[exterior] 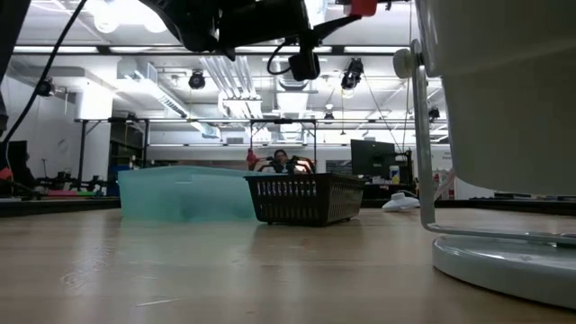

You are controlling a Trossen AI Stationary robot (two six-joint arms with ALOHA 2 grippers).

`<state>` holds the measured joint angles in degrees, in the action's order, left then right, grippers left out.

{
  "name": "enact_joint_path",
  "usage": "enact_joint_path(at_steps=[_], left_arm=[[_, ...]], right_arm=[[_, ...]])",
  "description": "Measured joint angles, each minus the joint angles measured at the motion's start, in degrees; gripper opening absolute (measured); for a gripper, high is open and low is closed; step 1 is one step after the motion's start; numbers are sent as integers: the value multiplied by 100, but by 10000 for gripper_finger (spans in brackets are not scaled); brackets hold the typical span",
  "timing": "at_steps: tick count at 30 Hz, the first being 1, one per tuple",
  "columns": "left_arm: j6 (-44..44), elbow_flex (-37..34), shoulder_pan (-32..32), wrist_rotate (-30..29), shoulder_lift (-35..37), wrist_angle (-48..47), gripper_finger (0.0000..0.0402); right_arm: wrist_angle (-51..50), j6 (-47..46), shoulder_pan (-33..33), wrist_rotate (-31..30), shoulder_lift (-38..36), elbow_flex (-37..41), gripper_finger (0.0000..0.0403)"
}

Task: Pick and place items into bin
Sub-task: Put the red charger adaptor into the red bin

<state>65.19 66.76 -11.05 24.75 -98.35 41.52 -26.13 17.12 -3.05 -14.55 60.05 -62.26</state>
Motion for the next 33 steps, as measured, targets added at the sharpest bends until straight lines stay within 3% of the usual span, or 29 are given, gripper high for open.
enact_joint_path(at_steps=[5,16,33], left_arm=[[0,0,-22,41,0,4,146],[-50,0,-25,130,0,-2,146],[-111,63,-59,228,-4,29,146]], right_arm=[[8,214,9,312,5,2,287],[162,392,11,350,113,13,227],[150,455,11,263,435,-222,221]])
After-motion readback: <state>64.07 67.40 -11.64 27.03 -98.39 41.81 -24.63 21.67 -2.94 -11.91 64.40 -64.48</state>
